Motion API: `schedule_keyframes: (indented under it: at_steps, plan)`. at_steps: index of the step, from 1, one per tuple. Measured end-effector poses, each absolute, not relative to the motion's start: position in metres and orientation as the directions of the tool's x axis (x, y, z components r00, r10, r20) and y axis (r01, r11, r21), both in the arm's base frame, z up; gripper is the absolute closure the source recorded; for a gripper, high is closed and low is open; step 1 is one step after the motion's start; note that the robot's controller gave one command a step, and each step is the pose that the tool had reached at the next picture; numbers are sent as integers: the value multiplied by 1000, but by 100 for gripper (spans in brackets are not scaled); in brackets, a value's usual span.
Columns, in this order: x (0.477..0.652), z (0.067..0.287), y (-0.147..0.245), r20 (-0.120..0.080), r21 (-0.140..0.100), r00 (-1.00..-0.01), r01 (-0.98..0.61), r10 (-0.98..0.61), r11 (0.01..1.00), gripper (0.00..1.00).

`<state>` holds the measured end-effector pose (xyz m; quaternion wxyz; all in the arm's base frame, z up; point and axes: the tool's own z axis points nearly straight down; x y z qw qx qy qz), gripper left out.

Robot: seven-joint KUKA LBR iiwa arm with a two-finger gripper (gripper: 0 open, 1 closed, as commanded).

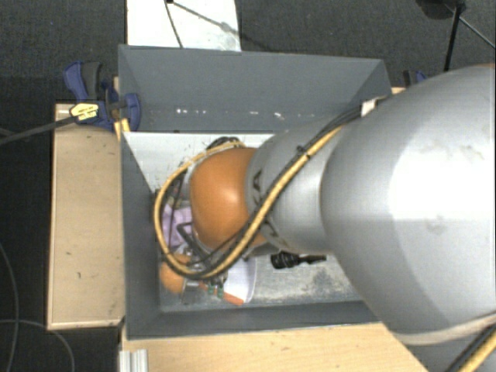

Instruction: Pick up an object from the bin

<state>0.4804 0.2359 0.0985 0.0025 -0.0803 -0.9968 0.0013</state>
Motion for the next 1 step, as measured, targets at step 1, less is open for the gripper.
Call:
schedule_keyframes:
  at_steps: [1]
  plan:
    - [481, 117, 236, 4, -2, -987, 160, 160, 987, 100]
